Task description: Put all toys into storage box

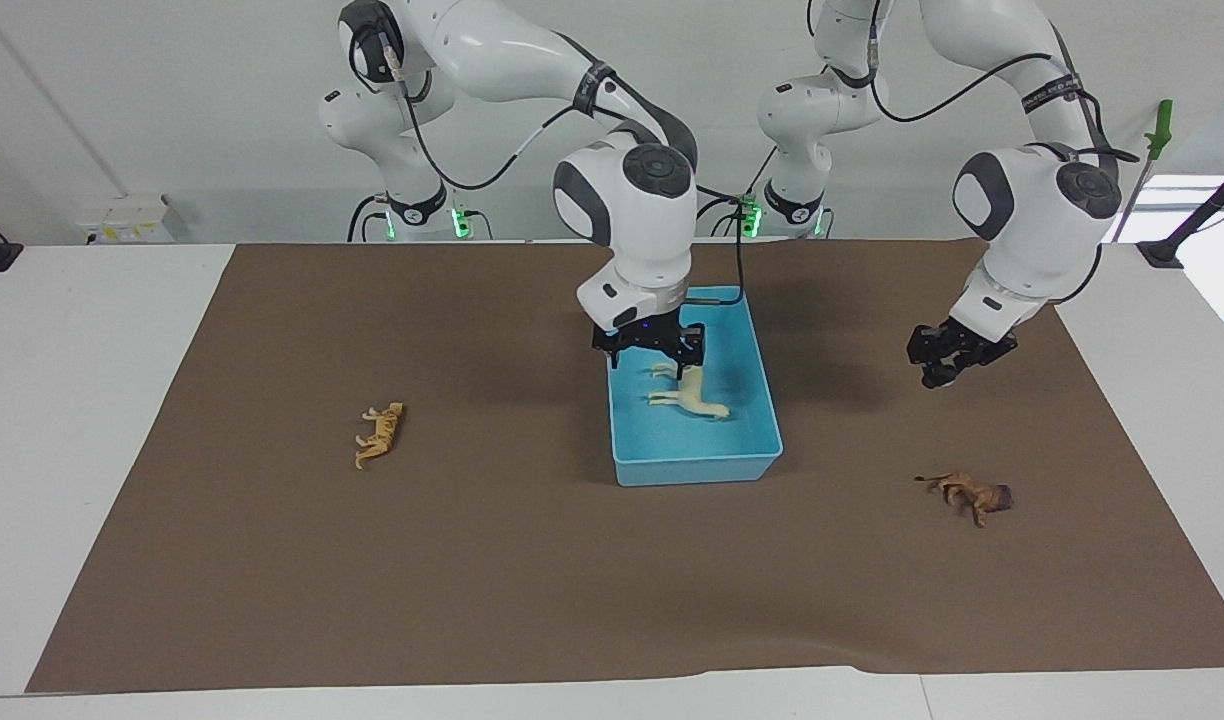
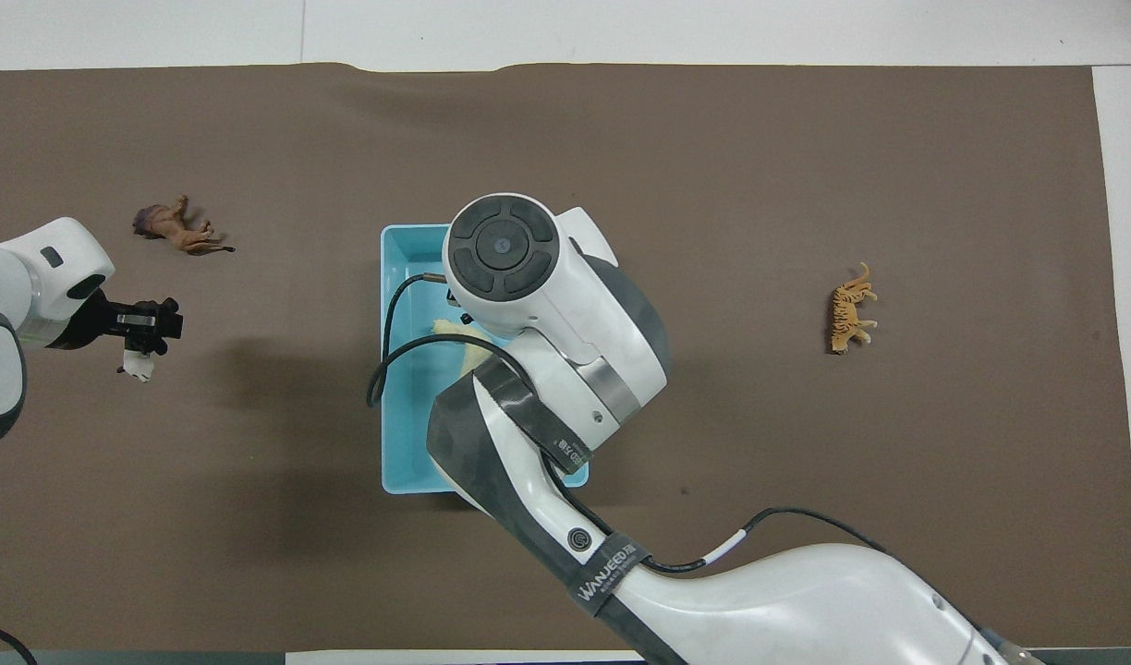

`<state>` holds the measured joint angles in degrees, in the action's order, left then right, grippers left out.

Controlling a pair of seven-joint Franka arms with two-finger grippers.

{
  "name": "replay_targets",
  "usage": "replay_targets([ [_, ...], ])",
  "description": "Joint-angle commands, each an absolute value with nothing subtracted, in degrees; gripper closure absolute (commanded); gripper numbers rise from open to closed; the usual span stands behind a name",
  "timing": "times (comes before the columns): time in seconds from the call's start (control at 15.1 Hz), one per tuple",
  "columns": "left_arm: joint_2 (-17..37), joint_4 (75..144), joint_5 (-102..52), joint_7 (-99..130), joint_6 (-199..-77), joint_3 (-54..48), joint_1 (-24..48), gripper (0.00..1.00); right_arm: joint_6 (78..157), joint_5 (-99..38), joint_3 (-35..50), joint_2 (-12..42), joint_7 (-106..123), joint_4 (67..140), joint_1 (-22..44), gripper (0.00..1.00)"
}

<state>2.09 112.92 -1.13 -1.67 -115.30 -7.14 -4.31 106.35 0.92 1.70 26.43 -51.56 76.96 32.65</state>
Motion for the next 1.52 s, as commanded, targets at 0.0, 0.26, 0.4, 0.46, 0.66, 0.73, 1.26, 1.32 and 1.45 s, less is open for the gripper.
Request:
replay_targets([
  [0.0,3.0,106.5,-0.7,18.0,-108.6,-6.5,8.7,1.00,100.3,0.3,2.1,21.1,-43.0,77.6,25.9,0.00],
  [0.26,0.8,112.8,-0.8,34.1,-115.5,-6.6,20.0,1.00,96.9,0.7,2.0,19.4,-37.3,79.2,18.1,0.00],
  [0.4,0.9,116.8,-0.8,42.2,-123.6,-6.6,24.3,0.86,97.8,0.8,2.0,17.5,-29.2,83.8,14.3,0.00],
  [0.46,0.9,118.0,-0.8,44.5,-125.3,-6.6,25.9,0.55,100.2,0.8,2.0,16.6,-26.7,87.0,12.4,0.00],
  [0.66,0.8,116.7,-0.8,45.7,-123.5,-6.5,25.6,0.00,117.2,0.8,2.0,10.7,-21.2,104.4,6.9,0.00],
  [0.73,0.4,115.6,-0.8,45.8,-121.2,-6.1,25.1,0.00,124.5,0.8,2.0,9.0,-20.8,110.4,5.6,0.00],
  [1.26,2.8,112.2,-0.4,36.4,-128.4,-6.0,-3.0,0.00,144.4,0.8,2.0,7.5,-18.6,128.5,0.4,0.00],
  [1.32,5.1,111.7,-0.4,36.5,-130.9,-6.0,-5.1,0.00,144.6,0.8,2.0,7.6,-18.4,128.5,0.4,0.00],
  [1.45,9.2,111.9,-0.4,36.0,-139.1,-6.0,-8.0,0.00,145.7,0.8,2.0,8.6,-18.5,128.5,0.4,0.00],
])
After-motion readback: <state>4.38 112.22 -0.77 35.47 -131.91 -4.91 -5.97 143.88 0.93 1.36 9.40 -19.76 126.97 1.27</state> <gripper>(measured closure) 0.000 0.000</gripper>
